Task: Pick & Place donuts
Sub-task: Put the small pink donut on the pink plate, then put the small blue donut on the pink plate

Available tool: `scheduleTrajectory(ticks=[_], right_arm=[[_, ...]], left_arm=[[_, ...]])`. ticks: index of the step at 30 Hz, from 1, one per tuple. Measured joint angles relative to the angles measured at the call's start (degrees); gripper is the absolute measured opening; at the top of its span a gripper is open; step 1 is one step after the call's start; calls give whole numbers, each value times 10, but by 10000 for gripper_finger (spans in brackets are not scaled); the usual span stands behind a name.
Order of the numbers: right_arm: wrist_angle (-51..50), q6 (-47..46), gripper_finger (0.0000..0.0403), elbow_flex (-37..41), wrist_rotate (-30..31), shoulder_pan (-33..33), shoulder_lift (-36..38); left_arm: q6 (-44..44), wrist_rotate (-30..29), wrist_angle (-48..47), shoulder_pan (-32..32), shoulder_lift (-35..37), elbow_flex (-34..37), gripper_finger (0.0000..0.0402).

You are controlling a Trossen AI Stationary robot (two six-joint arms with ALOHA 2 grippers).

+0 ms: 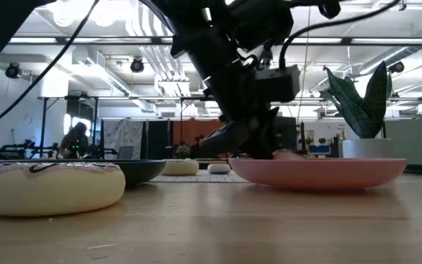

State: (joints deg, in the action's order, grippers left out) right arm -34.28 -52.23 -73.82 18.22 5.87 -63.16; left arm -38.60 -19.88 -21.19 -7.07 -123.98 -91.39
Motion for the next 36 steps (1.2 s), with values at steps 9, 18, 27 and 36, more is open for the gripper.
scheduleTrajectory(ticks=[9, 18, 27, 36], right_arm=[[-1, 2, 210, 9, 0, 0, 0], [0, -16, 210, 32, 0, 0, -1], [3, -21, 210, 37, -2, 0, 0], [3, -23, 210, 38, -2, 0, 0]], left_arm=[[55, 1, -66, 0, 27, 0, 116], [252, 88, -110, 52, 157, 14, 117], [399, 253, -105, 252, 212, 97, 117], [418, 306, -45, 333, 168, 138, 117]])
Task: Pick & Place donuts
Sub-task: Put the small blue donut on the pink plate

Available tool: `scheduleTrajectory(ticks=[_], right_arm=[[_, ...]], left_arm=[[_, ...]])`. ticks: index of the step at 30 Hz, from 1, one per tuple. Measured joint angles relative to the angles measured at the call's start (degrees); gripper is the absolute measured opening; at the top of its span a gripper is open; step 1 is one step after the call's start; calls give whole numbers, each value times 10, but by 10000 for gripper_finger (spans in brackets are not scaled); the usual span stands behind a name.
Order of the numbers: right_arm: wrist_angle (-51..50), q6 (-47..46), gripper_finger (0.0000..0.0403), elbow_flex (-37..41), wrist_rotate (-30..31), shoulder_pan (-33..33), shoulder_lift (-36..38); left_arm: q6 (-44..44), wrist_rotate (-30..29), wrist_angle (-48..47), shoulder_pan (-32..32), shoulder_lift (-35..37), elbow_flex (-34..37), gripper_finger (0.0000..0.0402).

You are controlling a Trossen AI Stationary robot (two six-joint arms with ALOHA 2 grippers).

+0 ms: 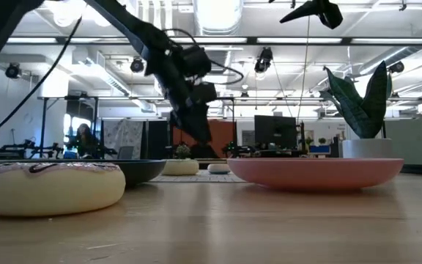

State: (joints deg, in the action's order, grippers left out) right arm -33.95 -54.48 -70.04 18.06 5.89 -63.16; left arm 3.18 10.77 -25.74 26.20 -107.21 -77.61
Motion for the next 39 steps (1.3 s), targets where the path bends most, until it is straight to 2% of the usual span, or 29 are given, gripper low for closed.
scheduleTrajectory(ticks=[10, 19, 23, 28, 32, 35, 39], right_arm=[[-1, -9, 210, 2, 1, 0, 0], [-1, -7, 210, 6, 2, 0, 0], [-1, -7, 210, 11, 2, 0, 0], [-1, -10, 210, 20, 2, 0, -1], [0, -18, 210, 25, 1, 0, -1], [0, -21, 210, 29, -4, 0, -1], [7, -26, 210, 33, -28, 0, 0]], left_arm=[[20, 3, -16, -10, -86, -53, 117], [11, -3, -11, -10, -101, -66, 115], [10, -1, -12, -12, -115, -66, 95], [9, -3, -10, -19, -125, -66, 48], [1, -4, -13, -24, -115, -65, 9], [-3, -2, -8, -25, -88, -65, 3], [-34, -4, 13, -32, -15, -64, 1]])
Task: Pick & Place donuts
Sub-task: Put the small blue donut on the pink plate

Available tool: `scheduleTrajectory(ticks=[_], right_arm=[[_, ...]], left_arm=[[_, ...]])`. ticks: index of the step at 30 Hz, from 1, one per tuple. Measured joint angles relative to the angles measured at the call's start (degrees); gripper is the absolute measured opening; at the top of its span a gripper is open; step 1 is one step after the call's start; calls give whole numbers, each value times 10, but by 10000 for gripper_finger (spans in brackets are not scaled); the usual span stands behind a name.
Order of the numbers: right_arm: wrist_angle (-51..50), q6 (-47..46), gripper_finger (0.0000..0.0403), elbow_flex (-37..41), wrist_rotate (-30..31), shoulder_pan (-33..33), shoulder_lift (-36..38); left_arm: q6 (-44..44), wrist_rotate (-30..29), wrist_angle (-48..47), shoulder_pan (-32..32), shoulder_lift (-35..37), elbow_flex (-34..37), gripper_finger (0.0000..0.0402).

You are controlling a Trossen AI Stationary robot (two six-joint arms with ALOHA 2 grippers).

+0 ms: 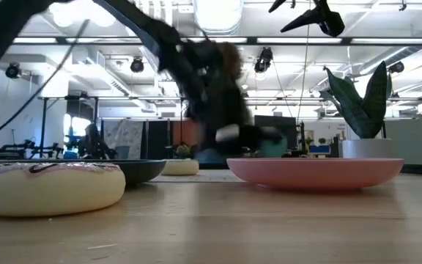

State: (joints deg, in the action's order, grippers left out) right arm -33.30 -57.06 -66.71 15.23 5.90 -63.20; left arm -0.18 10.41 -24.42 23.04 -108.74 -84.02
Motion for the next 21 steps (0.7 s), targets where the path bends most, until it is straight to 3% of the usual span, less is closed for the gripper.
scheduleTrajectory(ticks=[3, 7, 12, 16, 21], right_arm=[[18, -7, 210, 8, -7, 0, -1], [65, -9, 210, 22, -16, 0, 0], [188, 77, 208, 40, -16, -29, -8], [211, 144, 200, 37, 26, -59, -34], [213, 223, 192, 11, 44, -81, -93]], left_arm=[[-40, -22, 21, -25, 61, 13, 1], [-121, -132, 105, -85, 157, 60, 1], [-146, -251, 260, -158, 265, 164, 0], [-161, -334, 363, -188, 313, 242, 0], [-167, -345, 392, -190, 319, 262, 0]])
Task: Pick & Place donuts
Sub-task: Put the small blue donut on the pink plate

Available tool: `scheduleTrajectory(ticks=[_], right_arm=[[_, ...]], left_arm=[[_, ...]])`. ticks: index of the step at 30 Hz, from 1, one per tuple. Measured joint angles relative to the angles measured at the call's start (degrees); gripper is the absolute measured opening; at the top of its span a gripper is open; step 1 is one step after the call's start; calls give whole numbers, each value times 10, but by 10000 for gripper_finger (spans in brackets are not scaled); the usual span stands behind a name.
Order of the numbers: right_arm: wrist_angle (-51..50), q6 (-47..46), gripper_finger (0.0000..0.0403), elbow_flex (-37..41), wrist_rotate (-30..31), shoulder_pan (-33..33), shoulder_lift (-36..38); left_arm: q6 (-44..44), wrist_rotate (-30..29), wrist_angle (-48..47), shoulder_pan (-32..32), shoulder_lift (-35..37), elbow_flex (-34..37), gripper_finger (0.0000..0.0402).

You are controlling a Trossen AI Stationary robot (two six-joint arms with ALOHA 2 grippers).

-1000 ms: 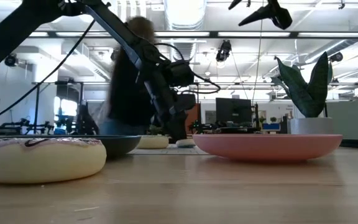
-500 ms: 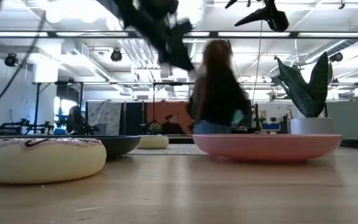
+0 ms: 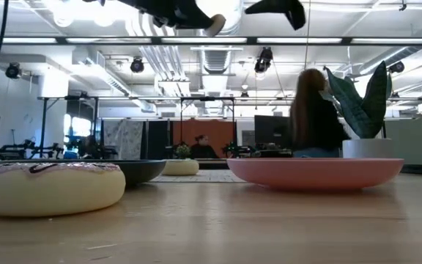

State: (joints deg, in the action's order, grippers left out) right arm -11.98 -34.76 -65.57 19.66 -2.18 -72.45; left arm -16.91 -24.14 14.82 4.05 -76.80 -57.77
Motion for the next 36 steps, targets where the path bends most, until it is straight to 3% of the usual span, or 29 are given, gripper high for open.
scheduleTrajectory(ticks=[4, 7, 12, 28, 36], right_arm=[[-9, 52, 191, -24, 19, -12, -52], [-39, 50, 192, -46, 59, -14, -72], [-54, 30, 192, -52, 73, -13, -79], [-19, -1, 190, -52, 69, -5, -87], [-28, -28, 152, -50, 54, -4, -87]], left_arm=[[3, -1, 2, -2, -9, -13, 0], [5, -11, -9, -3, -10, -14, 0], [5, -15, -9, -5, -9, -11, 0], [15, 3, -2, -39, -34, -13, 0], [19, 5, 15, -40, -34, -13, 0]])
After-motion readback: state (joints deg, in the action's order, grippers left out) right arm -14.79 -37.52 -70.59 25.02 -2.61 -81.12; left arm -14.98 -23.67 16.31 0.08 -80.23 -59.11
